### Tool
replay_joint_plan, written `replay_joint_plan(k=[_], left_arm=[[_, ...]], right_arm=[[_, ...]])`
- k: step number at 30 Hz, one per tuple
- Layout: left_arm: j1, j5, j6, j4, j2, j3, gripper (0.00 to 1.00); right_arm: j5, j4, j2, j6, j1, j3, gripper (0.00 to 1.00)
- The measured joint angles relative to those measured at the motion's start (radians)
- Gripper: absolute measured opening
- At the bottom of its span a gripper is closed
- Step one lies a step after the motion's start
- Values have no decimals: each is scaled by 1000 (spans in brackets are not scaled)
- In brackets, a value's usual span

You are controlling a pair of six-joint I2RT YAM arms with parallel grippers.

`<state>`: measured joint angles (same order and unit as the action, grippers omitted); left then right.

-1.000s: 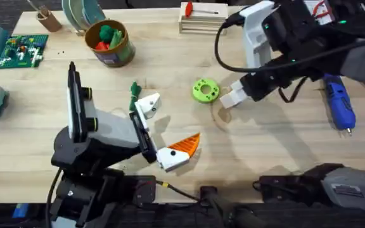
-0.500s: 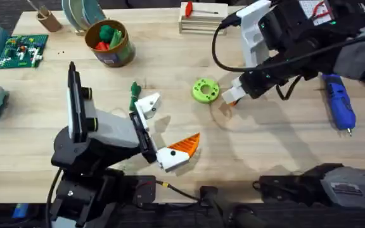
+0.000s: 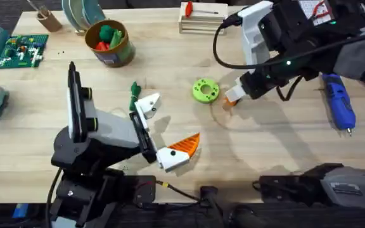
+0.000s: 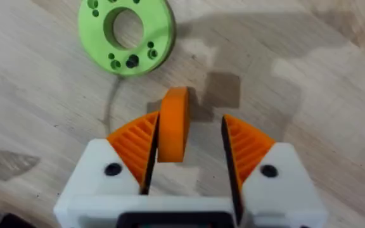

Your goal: Pick up the gripper from the table and insert it into the empty holder that is missing its gripper. Then pick up a screw, insert it into the mounting hole, and use the screwdriver to tighten it. Finally, clean up the table by picking up the vegetable and placing it into the bucket.

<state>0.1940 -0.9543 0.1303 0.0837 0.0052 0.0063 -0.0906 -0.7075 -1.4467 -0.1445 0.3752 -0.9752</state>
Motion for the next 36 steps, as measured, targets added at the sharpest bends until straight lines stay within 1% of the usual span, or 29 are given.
replay_joint_plan(k=[3,8,9,10,11,12,14,15,20,24,32,36], left_arm=[[0,0,0,0,0,0,993],[0,0,0,0,0,0,993],[0,0,0,0,0,0,993],[0,0,0,0,0,0,993],[0,0,0,0,0,0,993],[0,0,0,0,0,0,993],[0,0,0,0,0,0,992],[0,0,0,0,0,0,993],[0,0,0,0,0,0,993],[0,0,0,0,0,0,993],[0,0,0,0,0,0,993],[0,0,0,0,0,0,993]], right_arm=[[0,-5,0,5,0,0,558],[-8,-5,0,7,0,0,529],[-12,-5,0,6,0,0,506],[-16,-5,0,6,0,0,451],[-19,-5,0,5,0,0,358],[-23,-6,0,8,1,0,205],[-26,-6,0,13,1,-1,35],[-27,-5,0,12,0,-4,14],[-31,-7,0,14,1,-4,10],[-31,-47,26,14,1,-26,8],[-31,-166,194,13,1,-203,8],[-31,-186,293,13,1,-235,8]])
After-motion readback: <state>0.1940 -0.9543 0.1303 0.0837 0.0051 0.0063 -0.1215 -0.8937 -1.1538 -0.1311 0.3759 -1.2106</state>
